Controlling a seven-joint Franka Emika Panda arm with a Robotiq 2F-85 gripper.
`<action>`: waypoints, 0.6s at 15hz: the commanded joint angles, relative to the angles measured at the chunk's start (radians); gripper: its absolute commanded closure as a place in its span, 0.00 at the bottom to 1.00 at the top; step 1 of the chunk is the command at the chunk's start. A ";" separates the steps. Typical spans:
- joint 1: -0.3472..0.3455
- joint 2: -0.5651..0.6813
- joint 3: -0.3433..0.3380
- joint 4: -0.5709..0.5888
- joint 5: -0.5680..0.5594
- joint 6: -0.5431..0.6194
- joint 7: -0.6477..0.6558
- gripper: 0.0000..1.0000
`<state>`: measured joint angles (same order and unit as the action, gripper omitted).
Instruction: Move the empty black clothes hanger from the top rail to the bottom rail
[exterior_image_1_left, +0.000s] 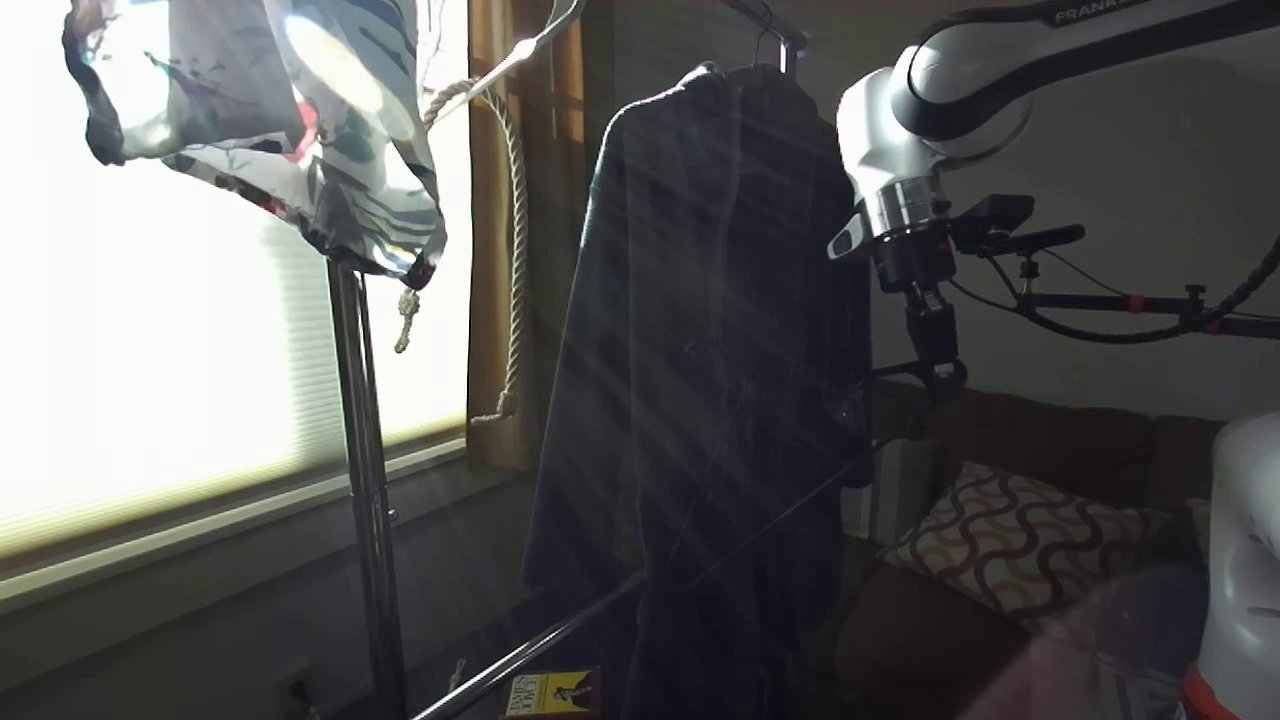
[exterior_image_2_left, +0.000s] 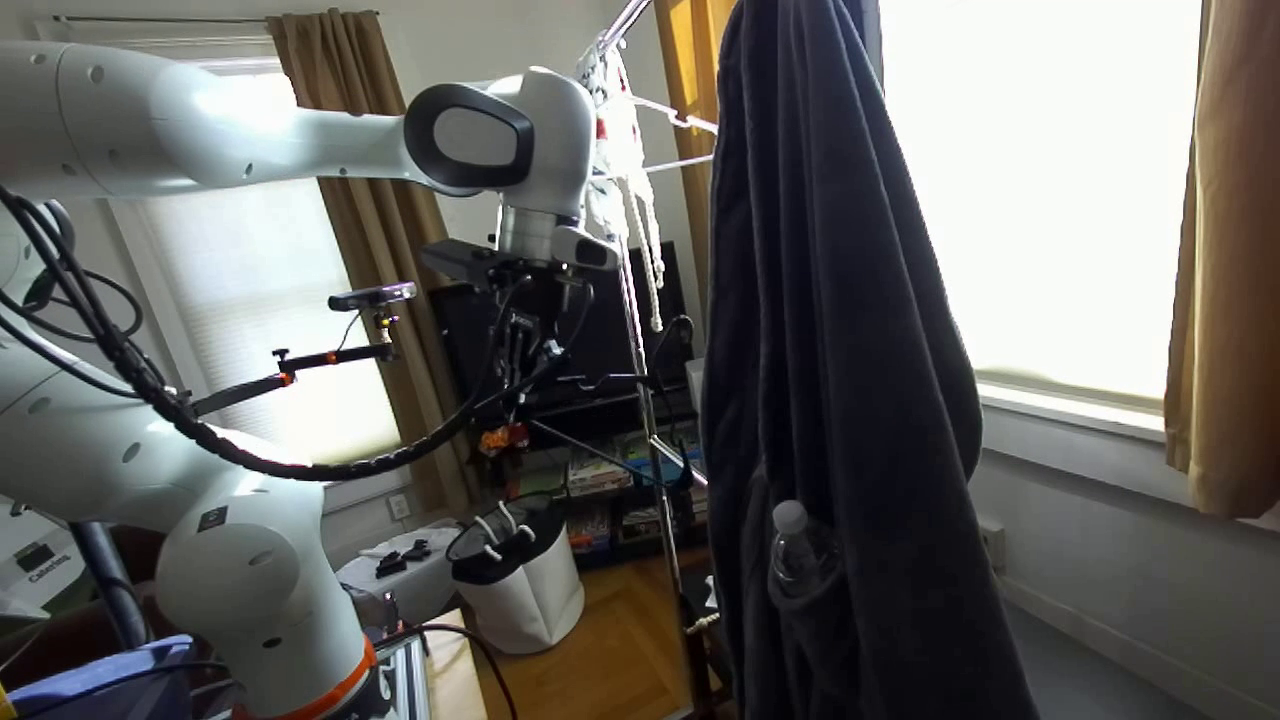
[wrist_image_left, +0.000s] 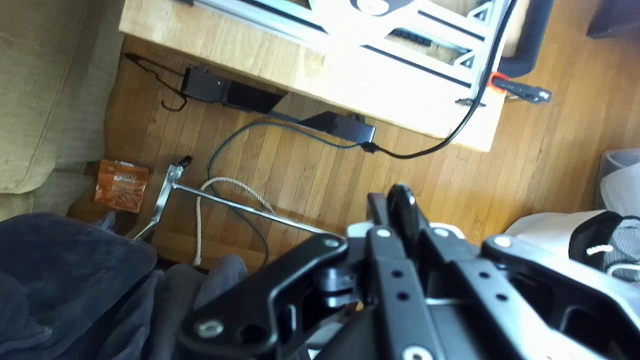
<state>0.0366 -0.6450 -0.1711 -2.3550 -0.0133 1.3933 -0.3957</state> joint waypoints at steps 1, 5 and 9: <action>0.004 0.030 0.018 -0.067 0.009 -0.055 0.002 0.98; 0.022 0.125 0.086 -0.133 0.063 0.017 0.090 0.98; 0.035 0.222 0.154 -0.152 0.146 0.252 0.198 0.98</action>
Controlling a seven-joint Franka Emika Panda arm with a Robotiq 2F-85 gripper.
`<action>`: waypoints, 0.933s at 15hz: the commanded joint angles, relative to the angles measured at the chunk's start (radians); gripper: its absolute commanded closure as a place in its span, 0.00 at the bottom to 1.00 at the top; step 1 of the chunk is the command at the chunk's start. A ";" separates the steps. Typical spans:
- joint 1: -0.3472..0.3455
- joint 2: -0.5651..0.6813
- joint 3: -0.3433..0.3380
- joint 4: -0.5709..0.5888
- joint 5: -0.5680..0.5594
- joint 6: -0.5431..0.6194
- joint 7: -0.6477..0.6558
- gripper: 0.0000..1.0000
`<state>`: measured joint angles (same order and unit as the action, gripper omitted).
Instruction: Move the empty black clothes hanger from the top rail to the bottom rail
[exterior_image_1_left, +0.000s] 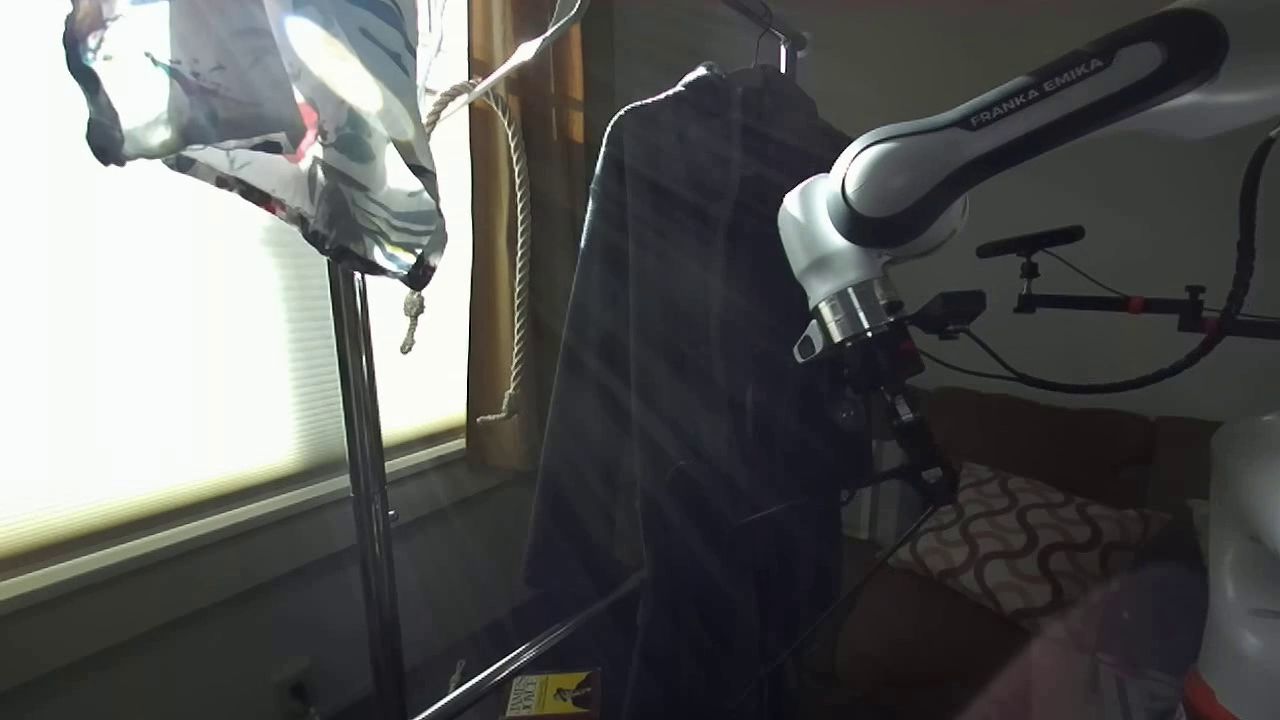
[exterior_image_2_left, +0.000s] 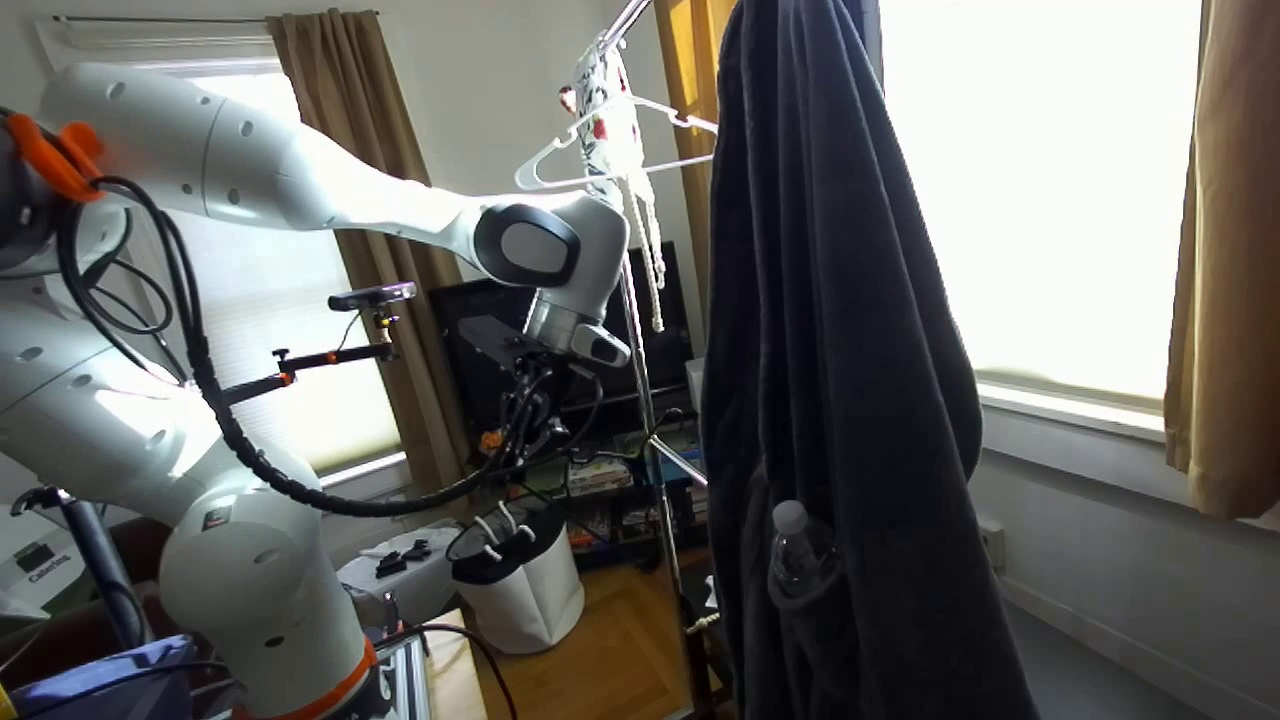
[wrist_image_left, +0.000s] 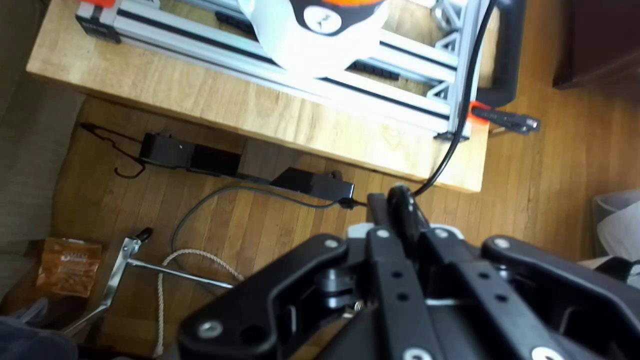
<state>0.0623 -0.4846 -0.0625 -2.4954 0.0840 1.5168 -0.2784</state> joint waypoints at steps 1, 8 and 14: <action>-0.003 0.026 0.022 -0.003 0.017 0.056 0.024 0.93; 0.029 0.216 0.100 0.060 0.038 0.170 0.118 0.98; 0.049 0.480 0.161 0.212 0.035 0.317 0.194 0.98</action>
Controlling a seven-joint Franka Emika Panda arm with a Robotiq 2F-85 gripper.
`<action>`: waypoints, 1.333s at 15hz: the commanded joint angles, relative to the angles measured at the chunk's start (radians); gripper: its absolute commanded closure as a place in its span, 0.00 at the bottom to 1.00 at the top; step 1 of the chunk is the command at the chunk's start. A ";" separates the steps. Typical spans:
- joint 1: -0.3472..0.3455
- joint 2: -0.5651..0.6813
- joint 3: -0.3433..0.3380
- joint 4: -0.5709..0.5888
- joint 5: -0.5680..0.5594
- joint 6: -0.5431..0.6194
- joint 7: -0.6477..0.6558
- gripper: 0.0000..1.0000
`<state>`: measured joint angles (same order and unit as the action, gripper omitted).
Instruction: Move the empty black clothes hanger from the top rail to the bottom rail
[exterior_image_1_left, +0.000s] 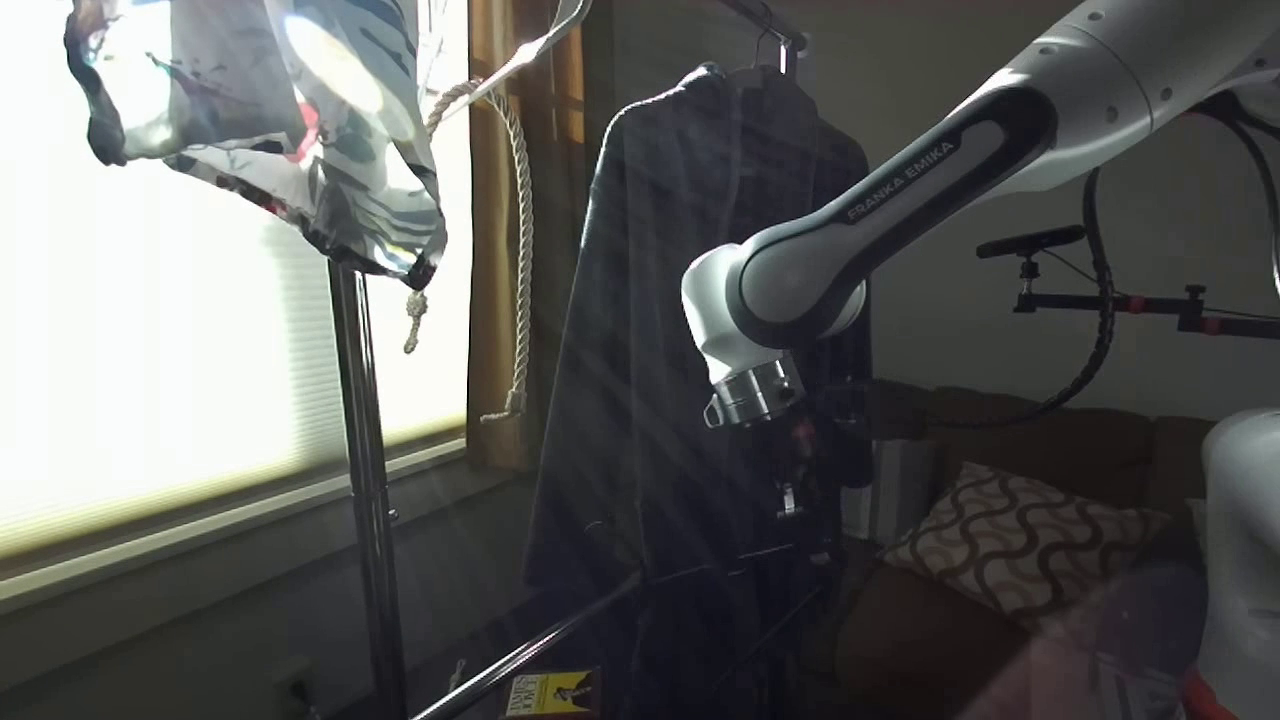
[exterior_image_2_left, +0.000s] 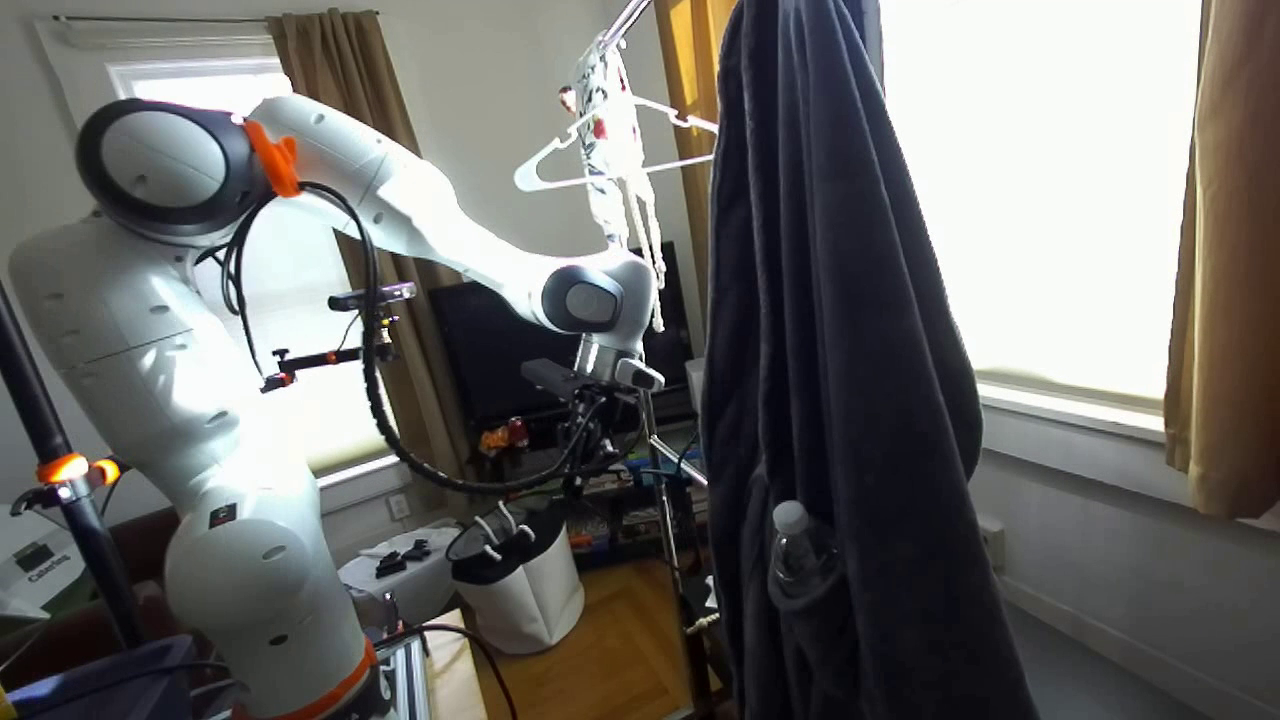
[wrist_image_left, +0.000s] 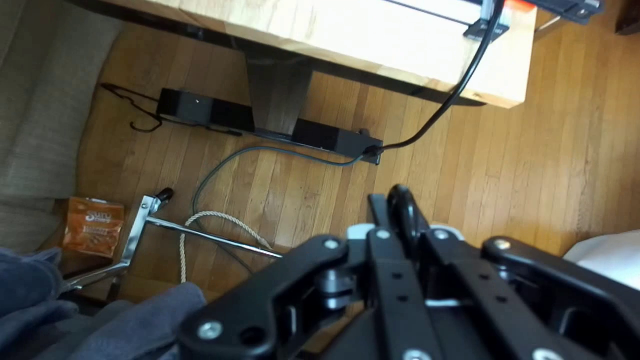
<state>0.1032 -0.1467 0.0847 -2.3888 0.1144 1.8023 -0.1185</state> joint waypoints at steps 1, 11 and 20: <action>0.009 0.181 0.017 0.134 0.006 0.046 0.036 0.98; 0.004 0.370 0.022 0.310 0.021 -0.055 0.044 0.67; 0.011 0.122 0.025 0.194 -0.024 -0.030 0.085 0.02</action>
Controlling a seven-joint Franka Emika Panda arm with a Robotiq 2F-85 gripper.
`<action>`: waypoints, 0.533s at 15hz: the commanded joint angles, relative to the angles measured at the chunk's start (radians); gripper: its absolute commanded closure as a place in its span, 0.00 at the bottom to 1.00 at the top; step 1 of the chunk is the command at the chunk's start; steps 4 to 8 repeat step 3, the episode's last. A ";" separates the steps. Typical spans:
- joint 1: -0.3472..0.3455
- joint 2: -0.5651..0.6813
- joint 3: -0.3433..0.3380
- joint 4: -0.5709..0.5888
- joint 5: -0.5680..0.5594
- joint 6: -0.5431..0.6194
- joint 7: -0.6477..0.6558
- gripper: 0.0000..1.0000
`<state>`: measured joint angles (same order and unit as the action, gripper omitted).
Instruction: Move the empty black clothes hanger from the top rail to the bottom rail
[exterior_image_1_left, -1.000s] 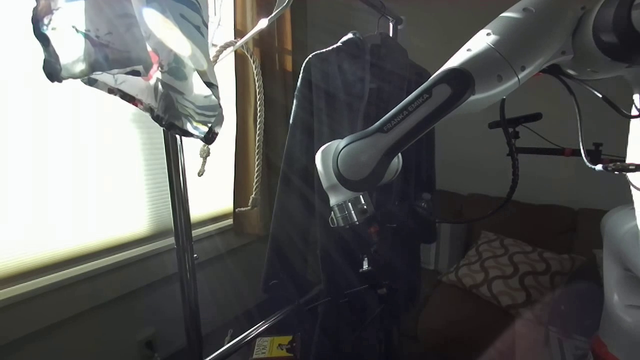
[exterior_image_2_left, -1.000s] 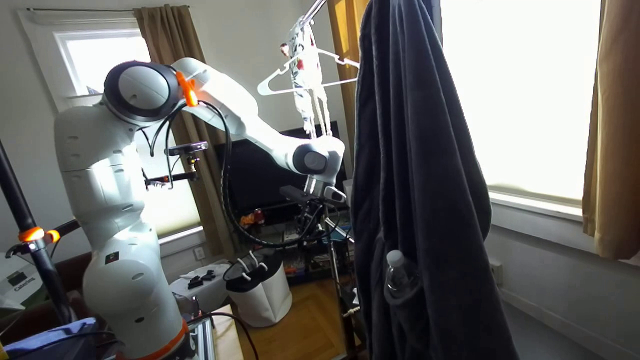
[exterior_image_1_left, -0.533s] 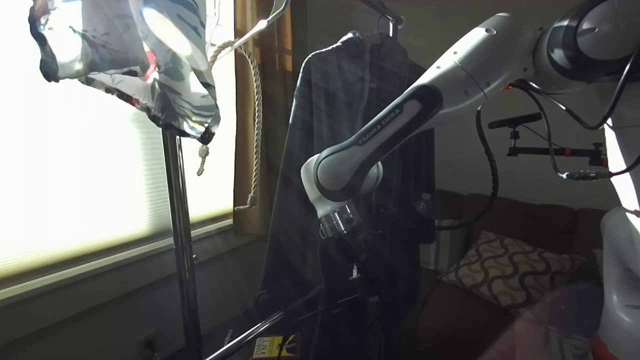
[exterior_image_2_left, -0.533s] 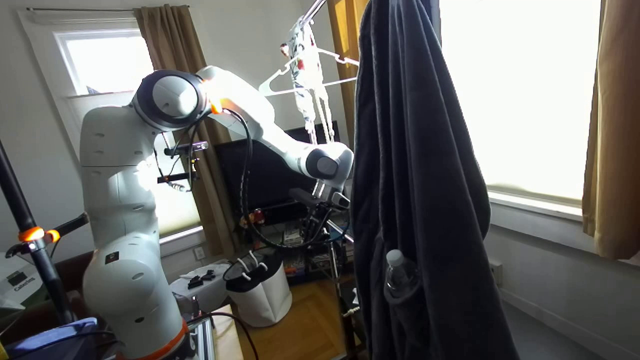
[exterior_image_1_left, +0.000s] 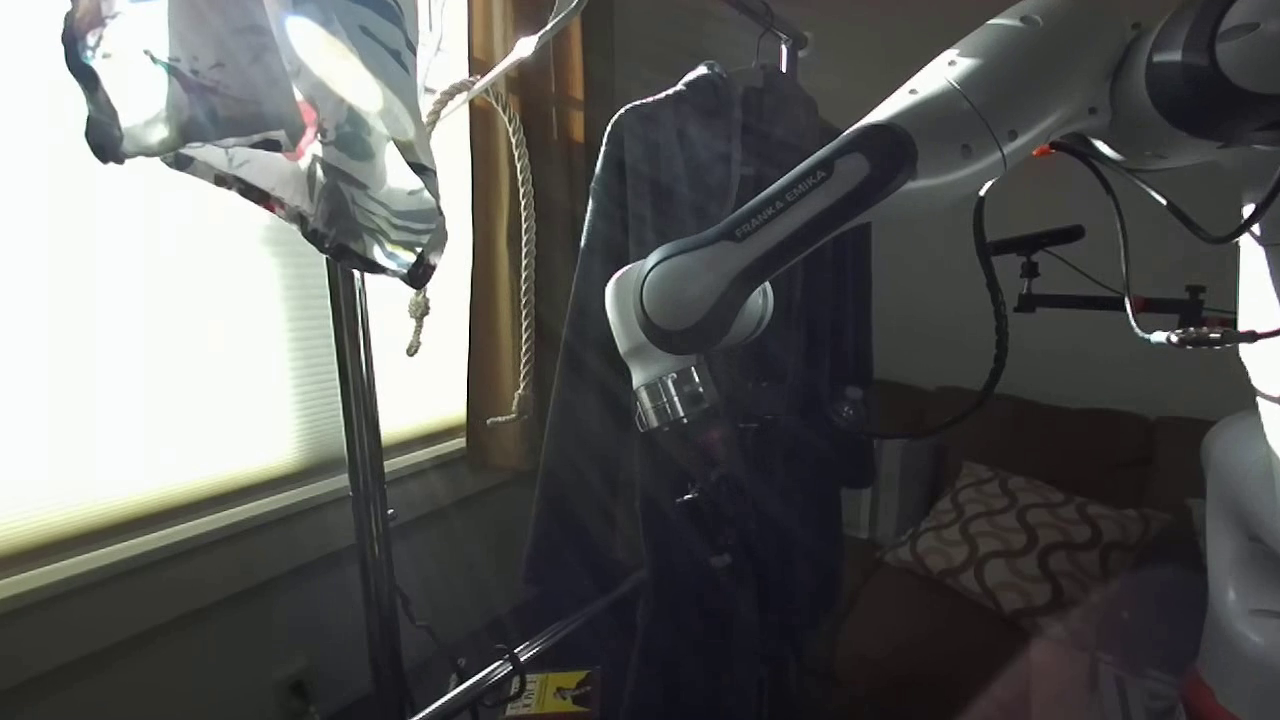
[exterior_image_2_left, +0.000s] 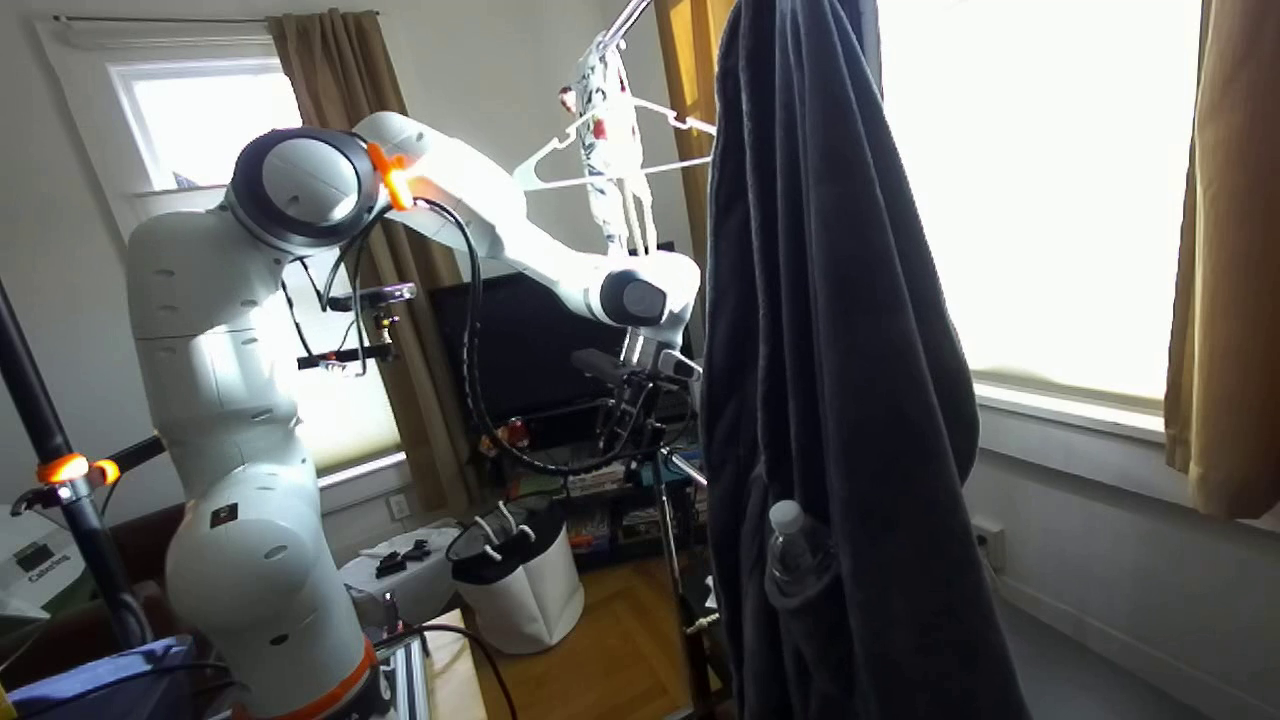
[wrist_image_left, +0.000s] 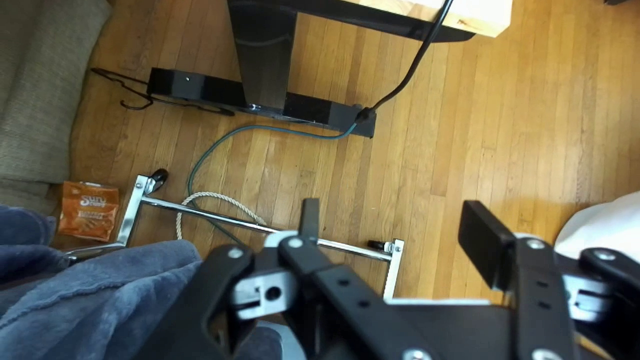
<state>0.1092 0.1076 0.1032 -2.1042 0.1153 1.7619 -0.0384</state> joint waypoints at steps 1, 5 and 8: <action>0.010 -0.167 0.012 -0.108 -0.049 0.019 -0.021 0.00; 0.001 -0.087 0.005 -0.028 -0.019 -0.002 -0.008 0.05; 0.001 -0.087 0.005 -0.028 -0.019 -0.002 -0.008 0.05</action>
